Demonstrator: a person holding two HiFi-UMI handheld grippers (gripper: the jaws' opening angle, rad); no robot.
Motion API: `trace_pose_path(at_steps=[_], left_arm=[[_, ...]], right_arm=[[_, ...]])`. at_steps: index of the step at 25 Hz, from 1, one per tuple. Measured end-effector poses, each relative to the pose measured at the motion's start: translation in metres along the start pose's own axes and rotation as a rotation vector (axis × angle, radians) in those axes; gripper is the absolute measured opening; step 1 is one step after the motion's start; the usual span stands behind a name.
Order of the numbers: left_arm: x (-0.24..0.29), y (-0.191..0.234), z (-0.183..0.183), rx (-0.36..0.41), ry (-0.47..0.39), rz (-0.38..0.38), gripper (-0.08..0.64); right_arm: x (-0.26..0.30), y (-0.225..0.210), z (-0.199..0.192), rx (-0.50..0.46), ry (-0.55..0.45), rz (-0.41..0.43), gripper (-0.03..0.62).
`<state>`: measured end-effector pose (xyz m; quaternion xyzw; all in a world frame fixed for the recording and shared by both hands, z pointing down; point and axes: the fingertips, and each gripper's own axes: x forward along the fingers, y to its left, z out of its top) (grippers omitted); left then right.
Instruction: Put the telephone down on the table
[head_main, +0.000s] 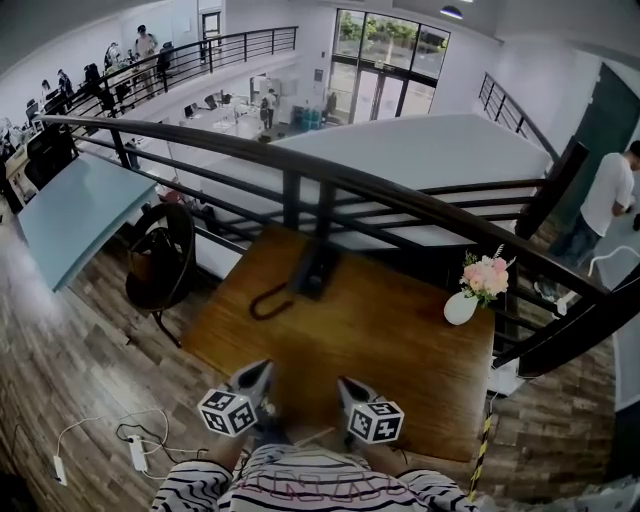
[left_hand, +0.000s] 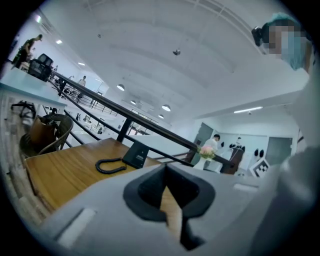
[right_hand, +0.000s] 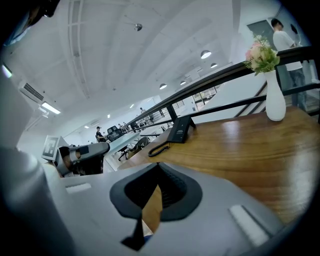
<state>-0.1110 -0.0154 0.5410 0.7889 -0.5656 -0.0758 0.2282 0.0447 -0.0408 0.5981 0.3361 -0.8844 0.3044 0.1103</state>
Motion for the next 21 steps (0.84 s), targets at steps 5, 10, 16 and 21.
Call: trace_pose_path(at_steps=[5, 10, 16, 21], left_arm=[[-0.003, -0.003, -0.002, 0.009, -0.006, 0.006, 0.003], [-0.011, -0.01, -0.003, 0.014, -0.009, 0.011, 0.003], [-0.016, -0.015, -0.008, 0.015, -0.006, 0.016, 0.003], [-0.013, -0.017, -0.006, 0.02, -0.008, 0.015, 0.003]], right_arm=[[0.001, 0.001, 0.001, 0.001, -0.013, 0.01, 0.0], [-0.003, 0.006, 0.0, 0.0, -0.018, 0.015, 0.0], [-0.007, 0.008, 0.001, 0.002, -0.026, 0.02, 0.0], [-0.007, 0.005, 0.005, -0.003, -0.031, 0.015, 0.0]])
